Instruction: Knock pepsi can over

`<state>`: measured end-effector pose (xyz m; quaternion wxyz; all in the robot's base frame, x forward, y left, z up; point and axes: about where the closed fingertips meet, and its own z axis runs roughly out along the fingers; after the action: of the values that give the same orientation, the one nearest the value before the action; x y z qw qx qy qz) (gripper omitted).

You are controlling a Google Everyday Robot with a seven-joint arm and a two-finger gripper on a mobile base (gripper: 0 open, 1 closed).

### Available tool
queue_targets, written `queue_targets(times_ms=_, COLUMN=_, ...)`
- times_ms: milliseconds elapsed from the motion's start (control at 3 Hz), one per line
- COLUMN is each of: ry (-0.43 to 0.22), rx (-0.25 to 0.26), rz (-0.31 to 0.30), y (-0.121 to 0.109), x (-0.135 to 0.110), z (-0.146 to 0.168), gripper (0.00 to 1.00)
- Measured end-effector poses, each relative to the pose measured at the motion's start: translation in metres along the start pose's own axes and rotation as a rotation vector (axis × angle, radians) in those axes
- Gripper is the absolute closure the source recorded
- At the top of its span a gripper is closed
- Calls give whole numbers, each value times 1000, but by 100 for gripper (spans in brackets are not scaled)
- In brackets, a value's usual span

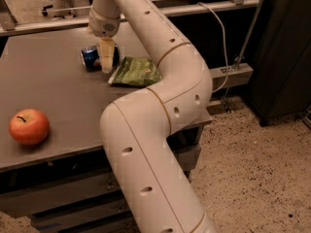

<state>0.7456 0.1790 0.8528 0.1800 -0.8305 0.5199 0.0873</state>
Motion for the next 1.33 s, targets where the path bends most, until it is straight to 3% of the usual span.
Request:
queue_targets(times_ms=667, ry=-32, rx=6, rz=11, y=3, x=0, z=-8, gripper=0)
queue_targets(times_ms=1000, ry=-138, rx=49, rz=71, y=5, x=8, z=-26, gripper=0)
queue_targets(times_ms=1333, ry=-299, rx=150, rz=165, y=8, x=32, z=-72, gripper=0)
